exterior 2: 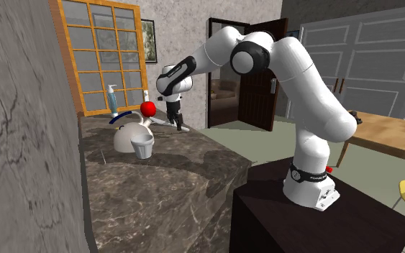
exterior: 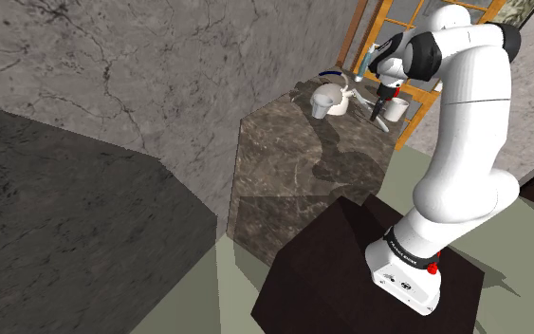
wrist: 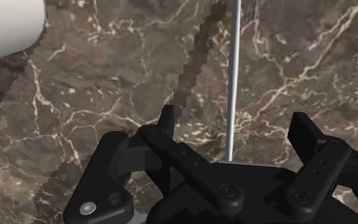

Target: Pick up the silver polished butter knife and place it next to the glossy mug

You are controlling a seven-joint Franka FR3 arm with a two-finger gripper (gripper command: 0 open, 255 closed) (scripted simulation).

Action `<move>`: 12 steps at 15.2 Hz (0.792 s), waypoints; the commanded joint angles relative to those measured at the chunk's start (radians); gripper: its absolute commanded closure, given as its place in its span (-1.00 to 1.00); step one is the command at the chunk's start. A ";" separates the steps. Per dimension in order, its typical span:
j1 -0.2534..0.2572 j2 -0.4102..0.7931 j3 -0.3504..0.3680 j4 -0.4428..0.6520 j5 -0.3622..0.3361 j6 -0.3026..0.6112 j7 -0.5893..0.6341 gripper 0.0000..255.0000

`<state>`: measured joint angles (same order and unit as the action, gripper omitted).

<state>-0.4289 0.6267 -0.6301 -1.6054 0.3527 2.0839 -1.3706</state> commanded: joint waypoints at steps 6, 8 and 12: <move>0.012 -0.052 -0.024 0.051 -0.035 -0.096 0.021 -1.00; 0.012 -0.052 -0.024 0.051 -0.035 -0.096 0.021 -1.00; 0.012 -0.052 -0.024 0.051 -0.035 -0.096 0.021 -1.00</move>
<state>-0.4173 0.5753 -0.6540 -1.5543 0.3178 1.9882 -1.3501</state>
